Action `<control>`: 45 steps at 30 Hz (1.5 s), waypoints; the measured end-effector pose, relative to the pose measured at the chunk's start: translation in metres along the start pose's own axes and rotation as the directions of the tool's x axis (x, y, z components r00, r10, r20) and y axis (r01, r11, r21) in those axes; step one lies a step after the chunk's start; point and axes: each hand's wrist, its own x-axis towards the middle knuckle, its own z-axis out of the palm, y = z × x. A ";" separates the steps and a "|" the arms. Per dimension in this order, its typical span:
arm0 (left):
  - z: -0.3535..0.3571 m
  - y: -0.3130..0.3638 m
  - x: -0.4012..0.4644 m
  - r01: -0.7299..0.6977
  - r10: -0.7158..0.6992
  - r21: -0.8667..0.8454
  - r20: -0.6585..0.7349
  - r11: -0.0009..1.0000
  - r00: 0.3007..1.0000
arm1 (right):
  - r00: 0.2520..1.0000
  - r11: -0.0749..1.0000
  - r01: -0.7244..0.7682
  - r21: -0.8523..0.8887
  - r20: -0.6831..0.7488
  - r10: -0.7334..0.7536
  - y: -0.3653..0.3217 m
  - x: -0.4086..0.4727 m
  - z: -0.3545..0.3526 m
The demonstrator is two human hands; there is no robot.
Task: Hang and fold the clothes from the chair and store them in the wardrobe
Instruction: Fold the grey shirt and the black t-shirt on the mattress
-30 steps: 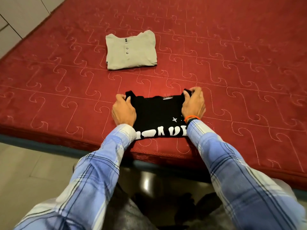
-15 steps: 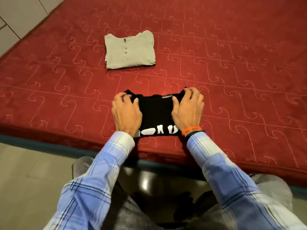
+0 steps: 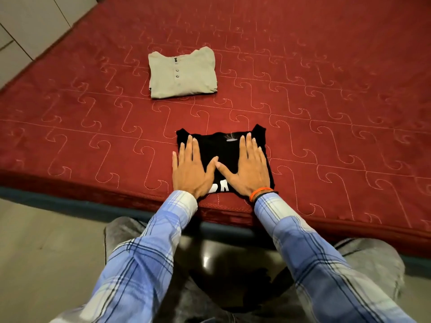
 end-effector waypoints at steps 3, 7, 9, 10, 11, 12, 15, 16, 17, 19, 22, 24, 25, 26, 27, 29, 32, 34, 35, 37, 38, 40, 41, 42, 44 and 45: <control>-0.003 0.000 -0.001 0.002 -0.002 -0.007 0.013 1.000 1.000 | 1.000 0.999 -0.009 0.034 0.019 0.008 0.000 -0.001 -0.003; -0.010 -0.006 -0.007 -0.038 0.043 -0.087 0.062 0.995 0.997 | 0.999 0.995 0.016 0.097 0.047 -0.021 0.004 -0.006 -0.009; -0.015 -0.012 -0.013 -0.054 0.067 -0.163 0.073 0.985 0.995 | 0.998 0.984 0.015 0.178 0.052 -0.024 0.007 -0.009 -0.014; -0.018 -0.014 -0.016 -0.053 0.067 -0.205 0.064 0.977 0.996 | 0.999 0.971 0.000 0.240 0.042 -0.010 0.010 -0.010 -0.018; -0.021 -0.016 -0.019 -0.042 0.054 -0.242 0.043 0.969 0.998 | 1.000 0.953 -0.017 0.301 0.012 0.014 0.012 -0.012 -0.021; -0.024 -0.019 -0.023 -0.027 0.030 -0.269 0.005 0.963 1.000 | 0.998 0.939 -0.030 0.341 -0.039 0.046 0.015 -0.015 -0.024; -0.032 -0.021 -0.029 0.048 -0.080 -0.254 -0.117 0.966 0.990 | 0.966 0.943 -0.108 0.316 -0.191 0.174 0.021 -0.019 -0.030; -0.034 -0.020 -0.029 0.092 -0.126 -0.256 -0.121 0.962 0.985 | 0.954 0.938 -0.162 0.307 -0.192 0.228 0.023 -0.019 -0.031; -0.036 -0.019 -0.026 0.153 -0.185 -0.276 -0.096 0.949 0.978 | 0.944 0.922 -0.222 0.316 -0.168 0.284 0.025 -0.018 -0.032; -0.042 -0.014 -0.021 0.282 -0.303 -0.338 -0.010 0.898 0.953 | 0.920 0.874 -0.323 0.364 -0.094 0.379 0.026 -0.015 -0.036; -0.052 -0.006 -0.011 0.450 -0.446 -0.408 0.110 0.795 0.888 | 0.883 0.795 -0.430 0.428 0.014 0.470 0.027 -0.006 -0.040; -0.057 -0.004 -0.003 0.529 -0.499 -0.461 0.198 0.712 0.844 | 0.847 0.714 -0.505 0.485 0.119 0.518 0.030 0.003 -0.040; -0.059 -0.005 0.000 0.561 -0.506 -0.504 0.257 0.657 0.823 | 0.834 0.678 -0.528 0.512 0.163 0.527 0.033 0.008 -0.039; -0.058 -0.007 0.005 0.588 -0.497 -0.558 0.326 0.585 0.804 | 0.827 0.652 -0.541 0.531 0.195 0.527 0.035 0.011 -0.040; -0.052 -0.015 0.011 0.595 -0.475 -0.609 0.371 0.524 0.798 | 0.828 0.633 -0.540 0.555 0.215 0.518 0.036 0.014 -0.040; -0.039 -0.028 0.020 0.590 -0.453 -0.681 0.400 0.435 0.796 | 0.840 0.614 -0.517 0.596 0.217 0.497 0.036 0.014 -0.040; -0.063 -0.007 -0.001 0.556 -0.430 -0.769 0.407 0.314 0.806 | 0.862 0.589 -0.460 0.665 0.176 0.475 0.035 0.014 -0.039; -0.067 -0.003 -0.006 0.504 -0.424 -0.821 0.369 0.269 0.827 | 0.879 0.559 -0.433 0.707 0.193 0.435 0.032 0.015 -0.040; -0.069 -0.003 -0.006 0.477 -0.416 -0.842 0.351 0.252 0.839 | 0.886 0.531 -0.420 0.736 0.207 0.414 0.030 0.019 -0.039; -0.069 -0.008 -0.001 0.445 -0.407 -0.868 0.334 0.219 0.850 | 0.897 0.492 -0.402 0.772 0.222 0.383 0.027 0.029 -0.036; -0.072 -0.011 0.003 0.441 -0.407 -0.874 0.333 0.206 0.851 | 0.905 0.485 -0.382 0.787 0.213 0.367 0.026 0.037 -0.035; -0.079 -0.018 0.013 0.438 -0.401 -0.880 0.339 0.183 0.851 | 0.915 0.477 -0.358 0.802 0.200 0.350 0.019 0.051 -0.034; -0.081 -0.022 0.019 0.435 -0.390 -0.885 0.346 0.167 0.853 | 0.919 0.471 -0.350 0.810 0.201 0.339 0.017 0.059 -0.033; -0.082 -0.027 0.028 0.433 -0.382 -0.888 0.349 0.158 0.856 | 0.923 0.464 -0.344 0.816 0.201 0.329 0.011 0.066 -0.035; -0.085 -0.041 0.054 0.424 -0.396 -0.893 0.338 0.152 0.854 | 0.926 0.451 -0.337 0.826 0.204 0.318 0.000 0.089 -0.033; -0.086 -0.048 0.073 0.422 -0.411 -0.893 0.331 0.153 0.849 | 0.929 0.443 -0.327 0.835 0.199 0.311 -0.005 0.107 -0.030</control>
